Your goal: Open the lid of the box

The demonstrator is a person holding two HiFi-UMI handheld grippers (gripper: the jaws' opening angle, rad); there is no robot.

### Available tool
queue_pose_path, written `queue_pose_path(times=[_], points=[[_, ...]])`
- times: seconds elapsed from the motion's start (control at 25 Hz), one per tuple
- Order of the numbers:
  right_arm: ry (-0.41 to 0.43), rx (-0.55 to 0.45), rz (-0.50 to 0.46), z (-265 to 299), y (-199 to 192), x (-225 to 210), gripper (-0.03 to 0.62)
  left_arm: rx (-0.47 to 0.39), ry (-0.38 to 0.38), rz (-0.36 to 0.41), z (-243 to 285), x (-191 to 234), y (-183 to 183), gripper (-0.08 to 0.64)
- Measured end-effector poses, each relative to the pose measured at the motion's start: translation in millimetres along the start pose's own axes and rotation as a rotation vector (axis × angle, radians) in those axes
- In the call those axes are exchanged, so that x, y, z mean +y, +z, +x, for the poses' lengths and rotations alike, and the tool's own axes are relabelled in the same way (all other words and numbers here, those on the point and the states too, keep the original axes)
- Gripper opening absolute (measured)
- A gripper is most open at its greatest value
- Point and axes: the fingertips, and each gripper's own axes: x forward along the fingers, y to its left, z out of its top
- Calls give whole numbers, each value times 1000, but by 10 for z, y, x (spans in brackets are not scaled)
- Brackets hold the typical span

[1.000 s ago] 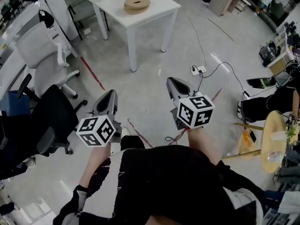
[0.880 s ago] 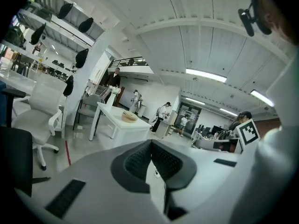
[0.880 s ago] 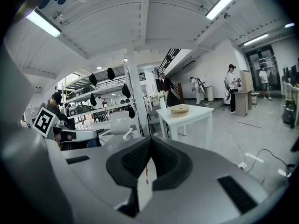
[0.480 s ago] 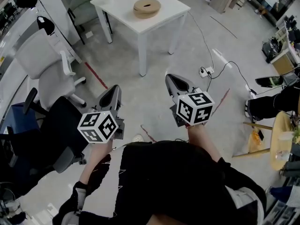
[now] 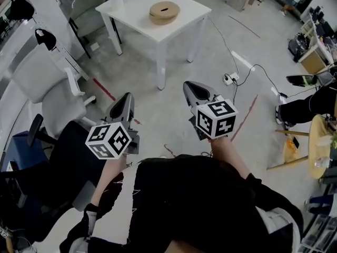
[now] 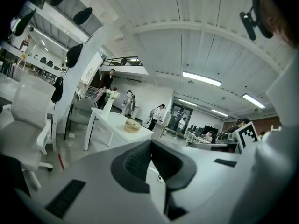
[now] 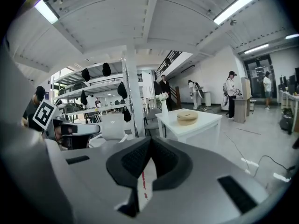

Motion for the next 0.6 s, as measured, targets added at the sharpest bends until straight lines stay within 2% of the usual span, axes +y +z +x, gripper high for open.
queue_pose_path(times=[0.24,0.44,0.6], points=[[-3,69,81,101,-275,-5,5,70,-9,-21,57,81,-268,11],[4,71,73,308,-193,-41,5,73,6,-56,117,271,-254,11],[28,70,28,563,-60,-71,5,77,46,-49,213,449,-175,11]])
